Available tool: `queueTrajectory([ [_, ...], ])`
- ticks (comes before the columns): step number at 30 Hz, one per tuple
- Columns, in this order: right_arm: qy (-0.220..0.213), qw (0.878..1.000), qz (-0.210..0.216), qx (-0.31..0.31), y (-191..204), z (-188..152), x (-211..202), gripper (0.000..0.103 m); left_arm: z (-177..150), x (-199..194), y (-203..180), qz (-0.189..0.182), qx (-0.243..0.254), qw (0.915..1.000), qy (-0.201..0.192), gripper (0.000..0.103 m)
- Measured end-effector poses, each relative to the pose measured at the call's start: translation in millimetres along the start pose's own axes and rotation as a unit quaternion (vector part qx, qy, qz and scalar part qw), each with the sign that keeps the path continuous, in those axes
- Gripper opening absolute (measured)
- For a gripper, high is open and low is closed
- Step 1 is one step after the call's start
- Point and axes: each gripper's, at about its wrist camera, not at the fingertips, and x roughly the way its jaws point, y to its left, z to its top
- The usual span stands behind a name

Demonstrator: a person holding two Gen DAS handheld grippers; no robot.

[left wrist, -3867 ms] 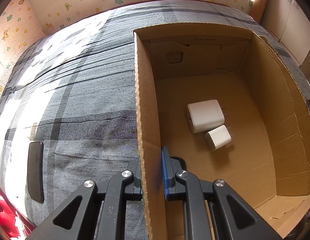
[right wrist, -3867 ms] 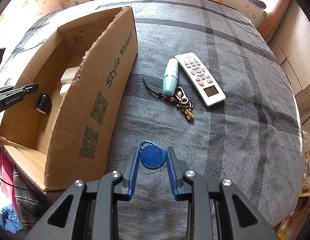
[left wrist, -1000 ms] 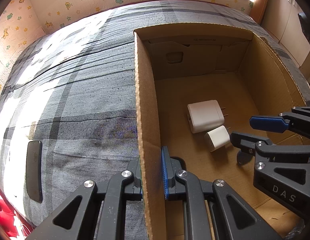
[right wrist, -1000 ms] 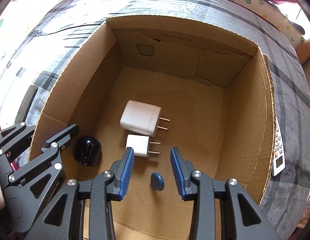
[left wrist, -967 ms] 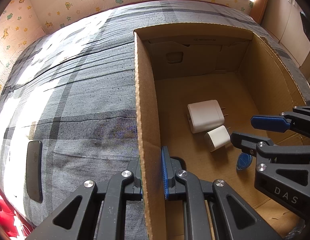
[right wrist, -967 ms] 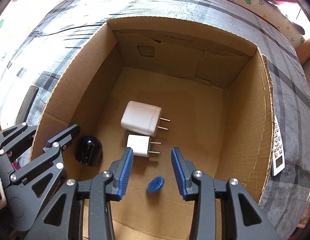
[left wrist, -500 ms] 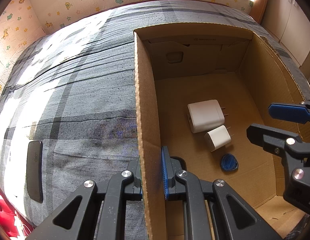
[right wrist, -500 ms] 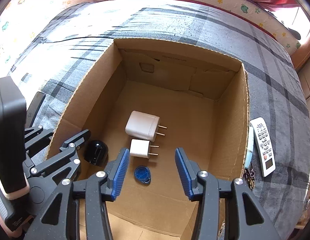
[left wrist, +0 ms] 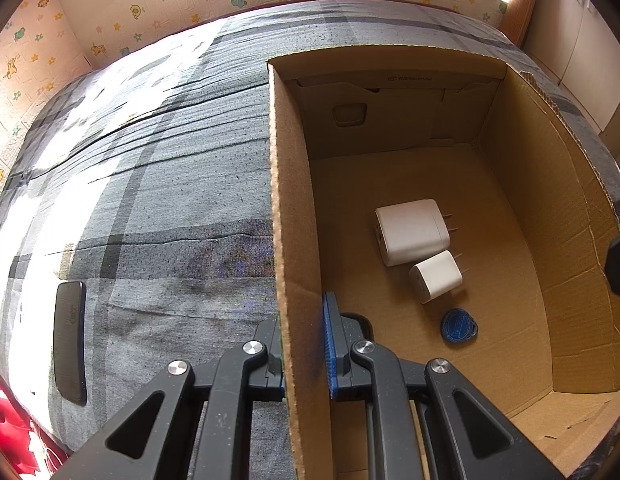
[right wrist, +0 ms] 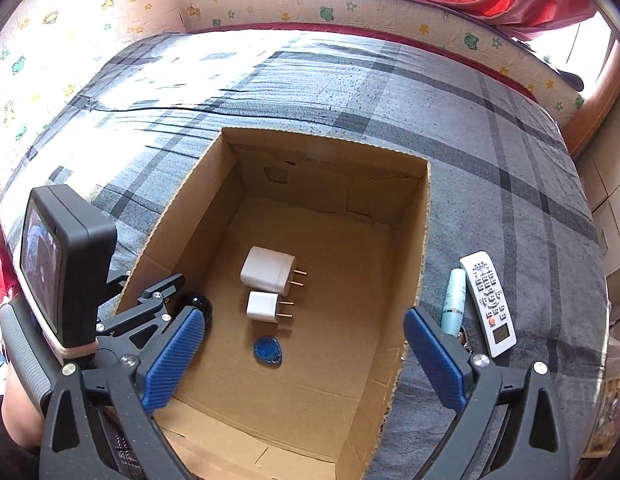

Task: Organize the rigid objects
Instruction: 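Move the right gripper back toward the light-blue cylinder beside the remote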

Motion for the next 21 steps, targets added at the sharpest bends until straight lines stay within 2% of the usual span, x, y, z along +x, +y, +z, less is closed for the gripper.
queueTrajectory([
  [8, -0.019, 0.999, -0.019, 0.026, -32, -2, -22, 0.103, 0, 0, 0, -0.001, 0.000, 1.0000, 0.000, 0.014],
  [21, -0.024, 0.993, -0.052, 0.100, -105, -20, -22, 0.103, 0, 1, 1, 0.000, 0.001, 1.0000, 0.001, 0.014],
])
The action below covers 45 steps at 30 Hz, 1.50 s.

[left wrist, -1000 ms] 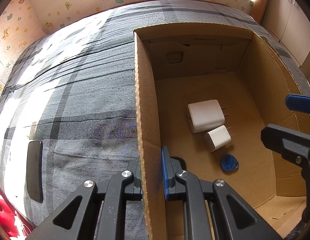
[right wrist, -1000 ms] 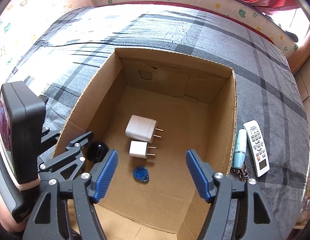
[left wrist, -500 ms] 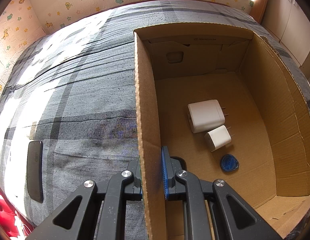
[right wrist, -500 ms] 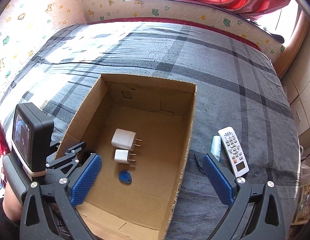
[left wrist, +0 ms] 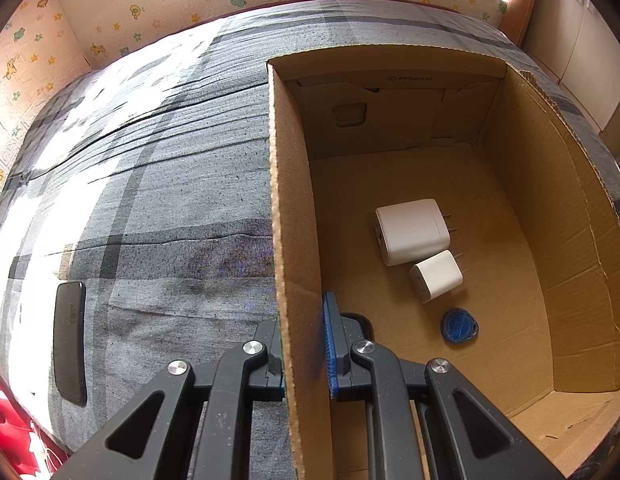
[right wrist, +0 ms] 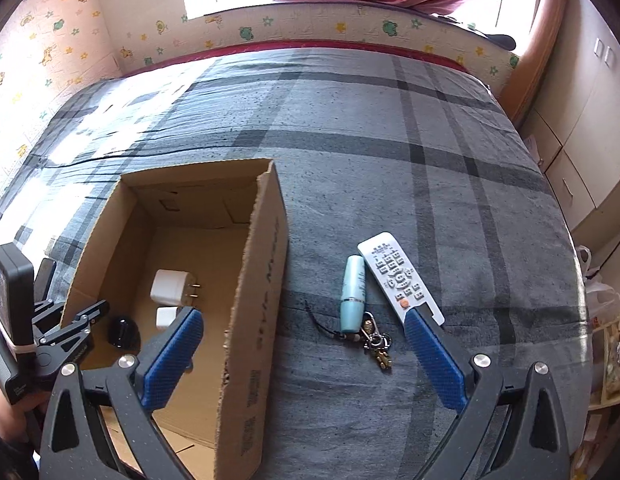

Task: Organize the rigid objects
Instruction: 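Move the right gripper back toward the light-blue cylinder beside the remote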

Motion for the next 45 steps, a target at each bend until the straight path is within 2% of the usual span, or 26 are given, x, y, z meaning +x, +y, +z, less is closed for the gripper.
queueTrajectory([
  [13, 0.035, 0.998, -0.027, 0.035, -44, -12, 46, 0.103, -1, -1, 0, -0.001, 0.000, 1.0000, -0.001, 0.014],
  [27, 0.066, 0.997, -0.026, 0.038, -54, -7, 88, 0.100, 0, -2, -5, 0.008, 0.007, 0.9999, 0.000, 0.014],
  [45, 0.117, 0.993, -0.019, 0.015, -45, 6, 148, 0.055, 2, -1, -5, 0.007, 0.007, 0.9999, 0.003, 0.015],
])
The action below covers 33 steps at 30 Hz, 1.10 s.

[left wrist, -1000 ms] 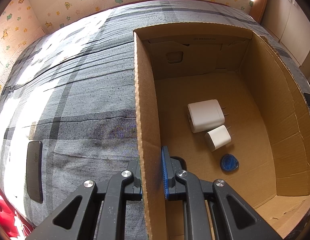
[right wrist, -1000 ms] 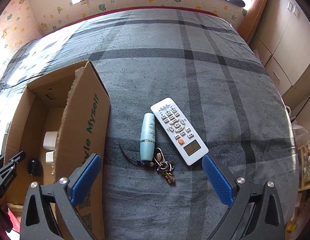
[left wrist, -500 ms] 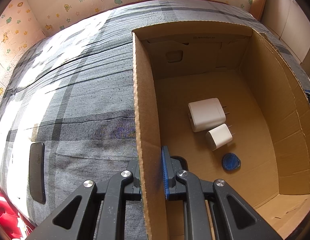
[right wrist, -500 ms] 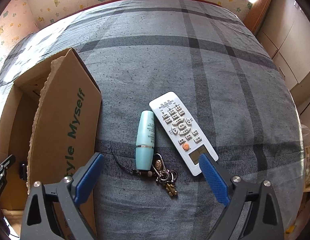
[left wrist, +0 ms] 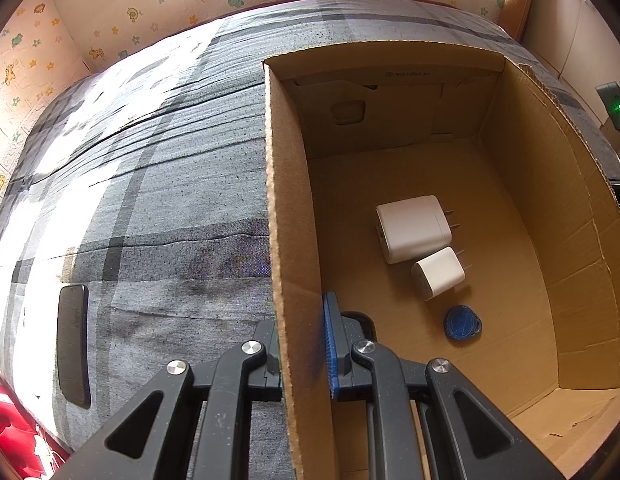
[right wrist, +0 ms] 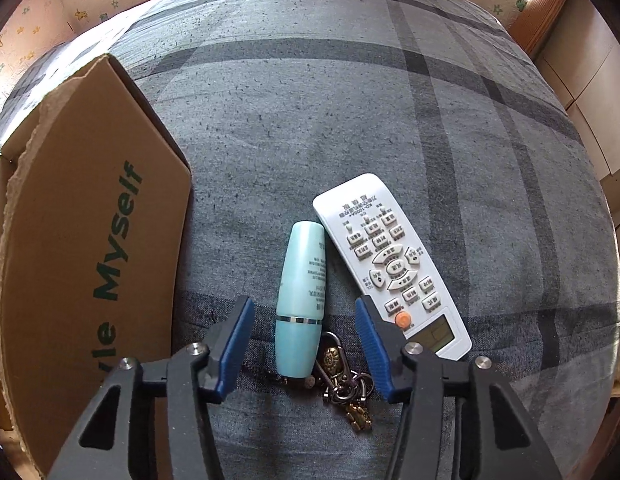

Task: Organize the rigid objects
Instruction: 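Move the right gripper back toward the light-blue cylinder beside the remote, then grasp the light-blue cylinder with the right gripper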

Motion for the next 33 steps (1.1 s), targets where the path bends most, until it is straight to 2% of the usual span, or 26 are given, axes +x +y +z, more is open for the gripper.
queueTrajectory([
  [5, 0.011, 1.000, -0.002, 0.003, 0, 5, 15, 0.048, 0, 1, 1, -0.002, -0.001, 1.0000, 0.002, 0.015],
  [7, 0.012, 1.000, -0.001, 0.002, 1, 7, 18, 0.033, -1, 2, 1, -0.002, -0.001, 1.0000, 0.002, 0.015],
  [9, 0.009, 1.000, 0.000, 0.000, 2, 8, 19, 0.027, 0, 2, 1, -0.002, -0.001, 1.0000, 0.003, 0.015],
  [19, -0.001, 1.000, 0.006, -0.003, 7, 5, 4, 0.027, 0, 5, 3, -0.004, -0.002, 1.0000, 0.006, 0.015],
  [33, -0.046, 0.999, 0.010, -0.008, 16, -10, -66, 0.027, -3, 10, 9, -0.017, -0.012, 0.9998, 0.007, 0.014],
])
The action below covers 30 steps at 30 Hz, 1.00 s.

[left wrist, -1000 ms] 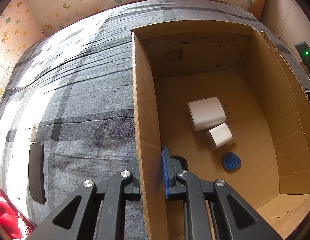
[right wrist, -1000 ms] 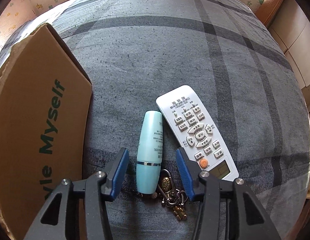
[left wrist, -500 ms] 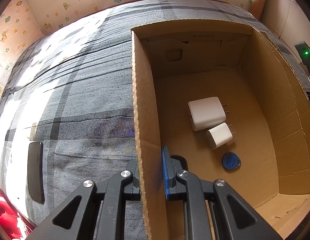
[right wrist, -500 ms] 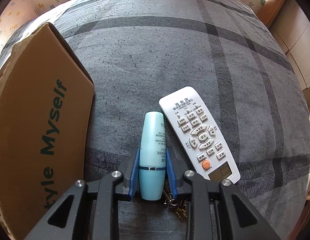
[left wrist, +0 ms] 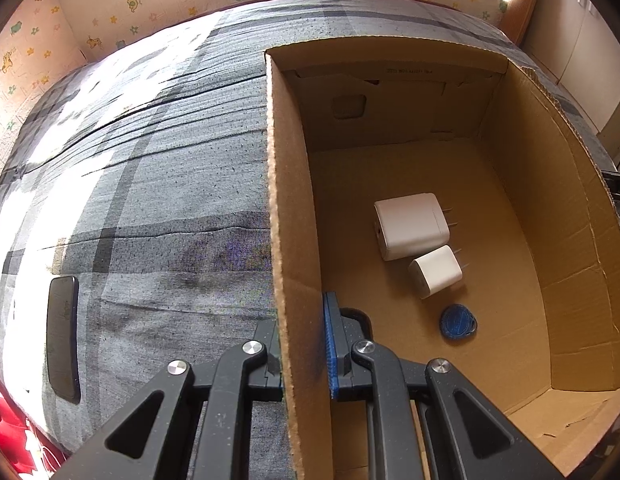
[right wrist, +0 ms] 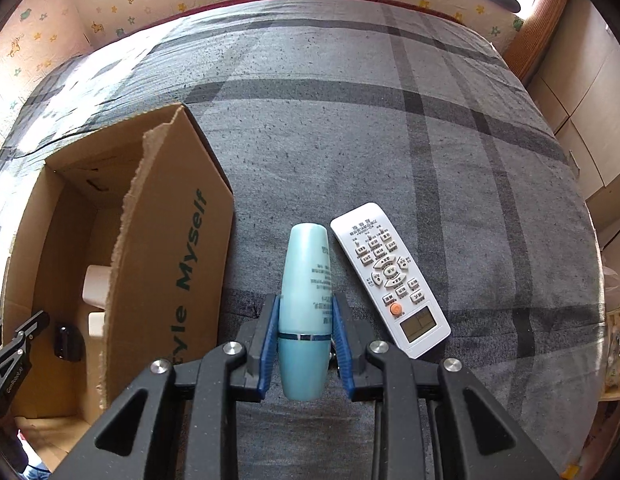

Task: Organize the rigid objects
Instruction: 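Grasp the light-blue cylinder with the right gripper, then carry the light-blue cylinder over the box and lower it inside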

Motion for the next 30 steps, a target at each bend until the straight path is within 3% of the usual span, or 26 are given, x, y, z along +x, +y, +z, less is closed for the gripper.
queueTrajectory([
  [17, -0.053, 0.998, 0.011, -0.030, 40, 6, -65, 0.027, 1, 1, 0, 0.000, 0.001, 1.0000, 0.002, 0.014],
  [30, -0.057, 0.995, 0.040, -0.065, 92, 1, -74, 0.027, 0, 1, 1, -0.001, 0.001, 1.0000, 0.001, 0.014],
])
